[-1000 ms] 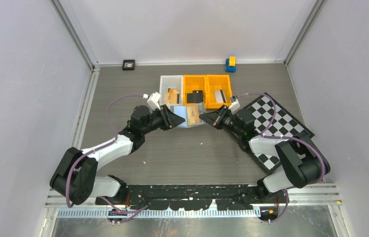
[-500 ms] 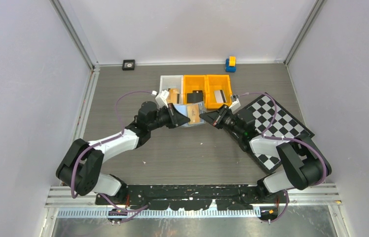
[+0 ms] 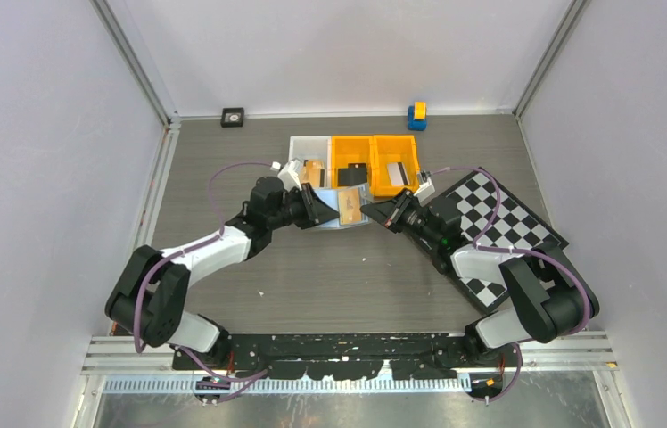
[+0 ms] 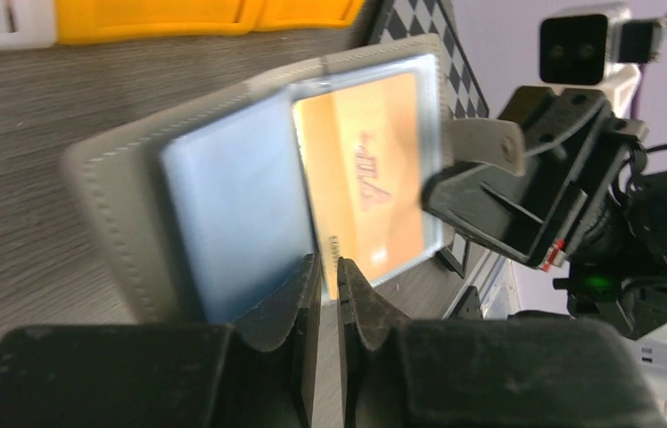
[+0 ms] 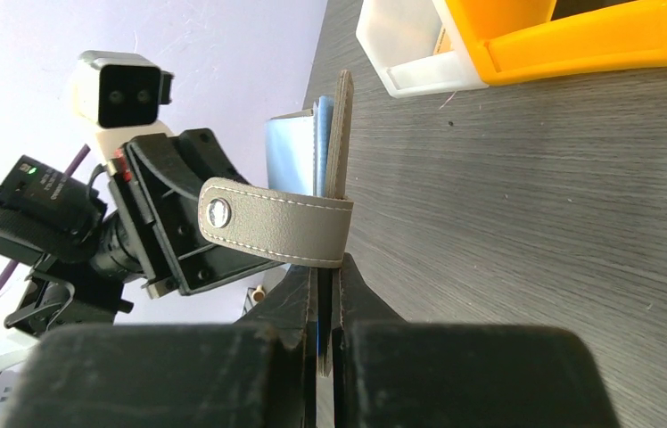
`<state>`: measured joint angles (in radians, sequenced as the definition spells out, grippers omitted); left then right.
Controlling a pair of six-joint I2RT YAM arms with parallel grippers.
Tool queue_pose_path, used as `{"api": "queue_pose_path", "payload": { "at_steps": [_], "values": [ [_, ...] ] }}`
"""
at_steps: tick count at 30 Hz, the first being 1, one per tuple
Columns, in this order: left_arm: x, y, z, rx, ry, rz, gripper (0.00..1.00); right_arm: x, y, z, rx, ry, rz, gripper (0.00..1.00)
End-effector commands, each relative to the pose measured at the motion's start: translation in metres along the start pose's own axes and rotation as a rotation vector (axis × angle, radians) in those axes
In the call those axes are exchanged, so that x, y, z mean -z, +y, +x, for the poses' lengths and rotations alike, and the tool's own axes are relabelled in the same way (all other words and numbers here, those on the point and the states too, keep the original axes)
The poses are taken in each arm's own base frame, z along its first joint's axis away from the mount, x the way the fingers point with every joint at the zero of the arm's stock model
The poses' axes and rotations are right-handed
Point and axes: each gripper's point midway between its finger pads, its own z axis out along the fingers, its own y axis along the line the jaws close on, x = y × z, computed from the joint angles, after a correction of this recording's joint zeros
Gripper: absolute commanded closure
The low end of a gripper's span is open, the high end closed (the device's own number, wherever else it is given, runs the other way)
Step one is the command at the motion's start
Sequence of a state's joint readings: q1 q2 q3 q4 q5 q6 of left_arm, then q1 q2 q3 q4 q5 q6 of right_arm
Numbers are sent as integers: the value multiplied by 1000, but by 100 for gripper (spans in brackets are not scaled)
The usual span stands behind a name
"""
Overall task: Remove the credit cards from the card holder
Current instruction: Remove the credit card from the card holder.
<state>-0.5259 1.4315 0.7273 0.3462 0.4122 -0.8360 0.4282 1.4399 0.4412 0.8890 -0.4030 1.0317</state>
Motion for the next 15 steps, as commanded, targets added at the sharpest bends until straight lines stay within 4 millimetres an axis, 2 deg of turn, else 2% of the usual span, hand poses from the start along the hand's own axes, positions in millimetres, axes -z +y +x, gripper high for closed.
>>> {"api": "queue_pose_path", "payload": {
  "at_steps": [1, 6, 15],
  "values": [
    [1, 5, -12, 40, -10, -16, 82, 0, 27, -12, 30, -37, -94, 99],
    [-2, 3, -9, 64, 21, 3, 64, 0, 29, -11, 14, -31, -108, 100],
    [-12, -4, -2, 105, 73, 77, 62, -2, 40, -7, -39, -3, -181, 100]
  ]
}}
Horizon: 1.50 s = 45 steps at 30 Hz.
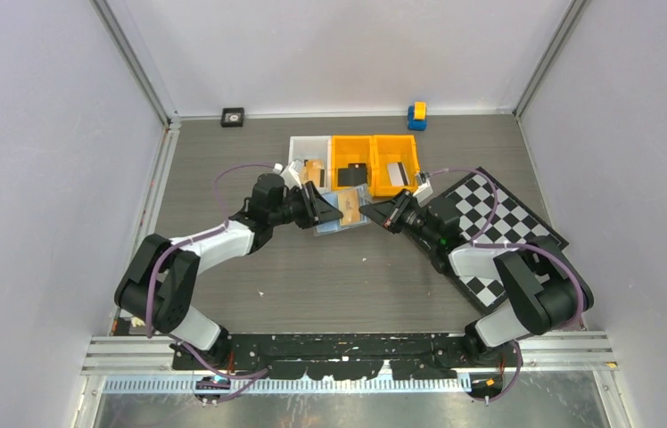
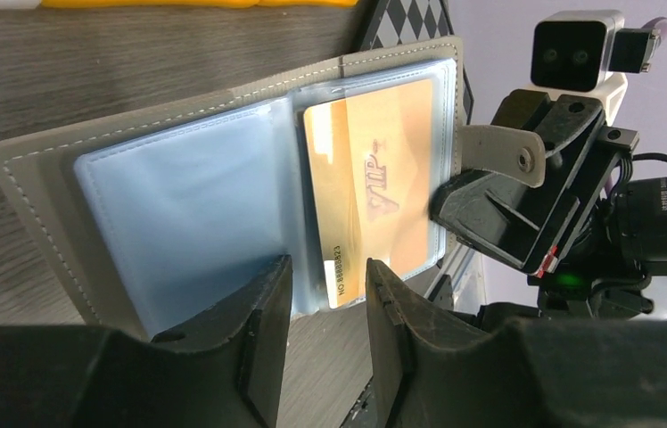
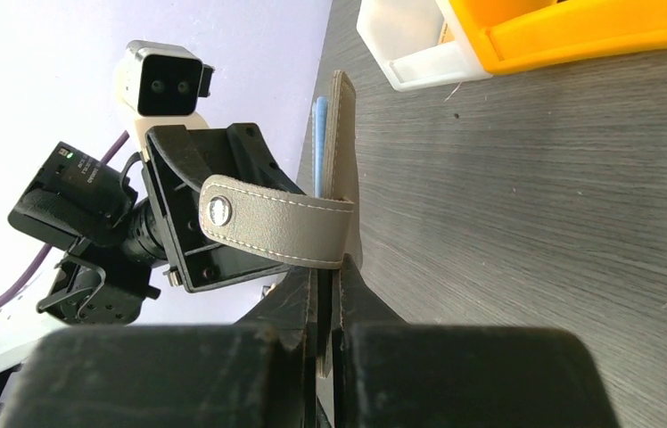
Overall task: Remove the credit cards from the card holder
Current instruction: Remove the credit card from the card holder.
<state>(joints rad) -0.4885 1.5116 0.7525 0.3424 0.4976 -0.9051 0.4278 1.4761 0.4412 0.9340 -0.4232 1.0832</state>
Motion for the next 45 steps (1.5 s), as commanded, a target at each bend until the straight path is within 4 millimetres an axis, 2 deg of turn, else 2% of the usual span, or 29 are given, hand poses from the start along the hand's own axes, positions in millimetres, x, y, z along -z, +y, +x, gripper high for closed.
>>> {"api": "queue_pose_path", "payload": {
  "at_steps": [1, 12, 26, 28, 29, 33, 36, 41, 45],
  "values": [
    [-4, -18, -7, 0, 10, 81, 62, 0, 41, -8, 6, -12, -170, 100],
    [1, -35, -16, 75, -9, 256, 63, -1, 43, -8, -67, 0, -232, 100],
    [-10, -27, -9, 135, 53, 245, 62, 1, 48, -10, -74, -3, -258, 100],
    [-11, -26, -8, 141, 59, 245, 76, 2, 49, -11, -74, -5, -261, 100],
    [-11, -26, -8, 141, 61, 249, 80, 2, 49, -10, -75, -4, -264, 99],
    [-10, -30, -9, 136, 61, 270, 86, 2, 50, -10, -73, -4, -267, 100],
    [-9, -34, -11, 114, 55, 283, 100, 3, 50, -10, -69, -5, -267, 99],
    [-3, -22, -19, 114, 14, 239, 100, 6, 50, -13, -59, -20, -259, 100],
    [4, -6, -26, 147, -27, 199, 100, 15, 44, -26, -57, -76, -236, 100]
  ]
}}
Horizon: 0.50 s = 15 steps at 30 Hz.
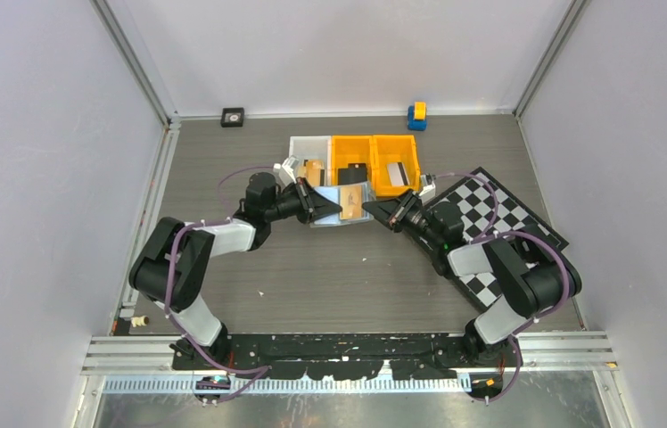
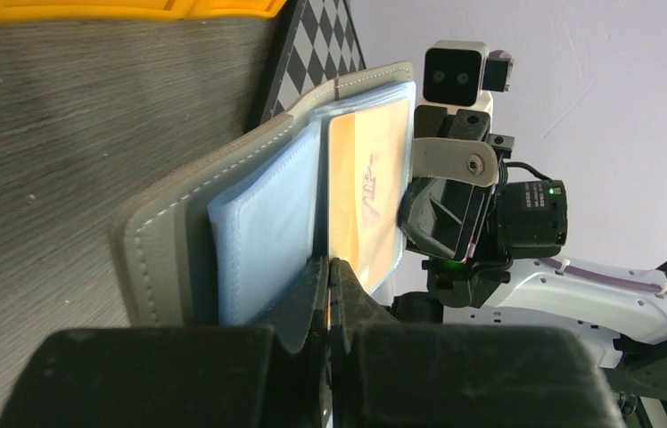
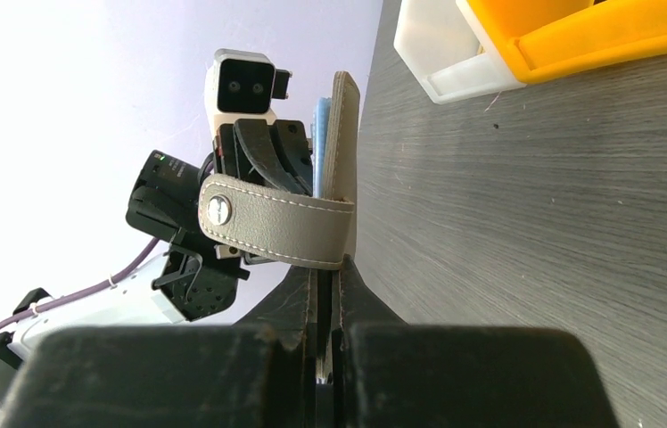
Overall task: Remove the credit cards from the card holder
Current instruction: Remove the credit card from the card holder.
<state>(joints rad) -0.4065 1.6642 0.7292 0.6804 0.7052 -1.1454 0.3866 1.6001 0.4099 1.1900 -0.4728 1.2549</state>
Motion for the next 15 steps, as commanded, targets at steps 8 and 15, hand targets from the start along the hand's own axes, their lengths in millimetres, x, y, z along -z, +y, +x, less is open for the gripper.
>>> {"api": "queue_pose_path", "payload": {
  "at_steps": [8, 15],
  "values": [
    [17, -3, -16, -29, -72, -3, 100, 17, 36, -23, 67, -80, -108, 100],
    [18, -3, -16, -27, -71, -4, 100, 20, 24, -29, 60, -108, -45, 99]
  ]
}}
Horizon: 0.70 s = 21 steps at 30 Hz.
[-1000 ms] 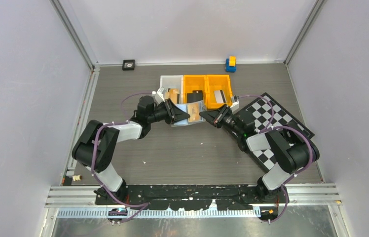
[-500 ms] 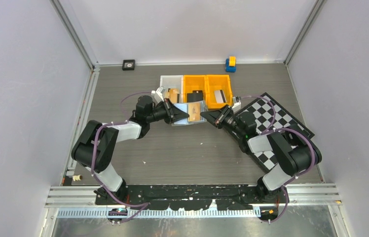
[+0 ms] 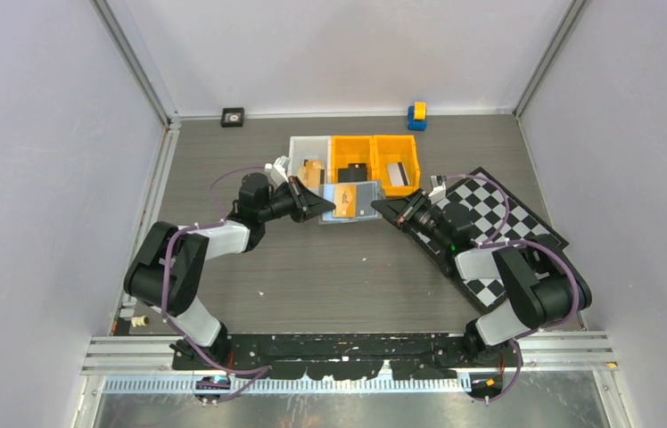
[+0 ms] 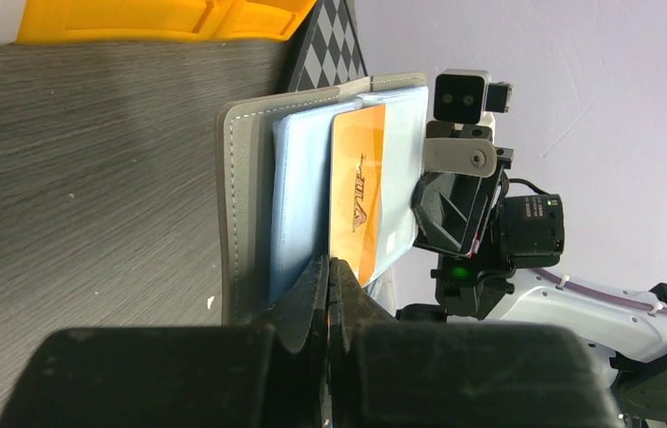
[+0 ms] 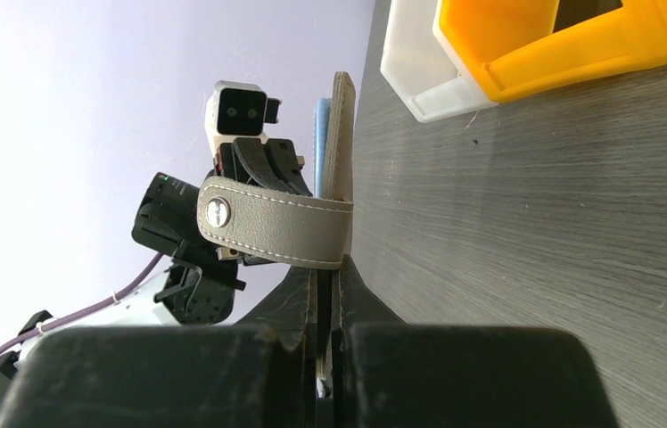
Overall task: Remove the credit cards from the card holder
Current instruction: Remove the credit card from the card holder.
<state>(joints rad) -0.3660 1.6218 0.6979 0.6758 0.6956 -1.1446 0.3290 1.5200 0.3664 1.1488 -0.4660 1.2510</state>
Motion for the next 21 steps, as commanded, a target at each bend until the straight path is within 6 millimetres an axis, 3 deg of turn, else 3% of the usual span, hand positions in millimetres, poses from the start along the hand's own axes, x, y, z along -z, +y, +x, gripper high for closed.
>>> {"api": "queue_pose_path", "payload": {
  "at_steps": [1, 7, 15, 21],
  "values": [
    [4, -5, -5, -27, -23, 6, 100, 4, 24, -13, 59, -53, -62, 99],
    [10, 2, -14, -43, -53, -26, 100, 10, 4, -22, 82, -100, 61, 99],
    [11, 3, -21, -92, -66, -56, 100, 11, -4, -25, 101, -109, 118, 100],
    [13, 6, -27, -93, -82, -67, 100, 15, -21, -29, 112, -128, 216, 99]
  ]
}}
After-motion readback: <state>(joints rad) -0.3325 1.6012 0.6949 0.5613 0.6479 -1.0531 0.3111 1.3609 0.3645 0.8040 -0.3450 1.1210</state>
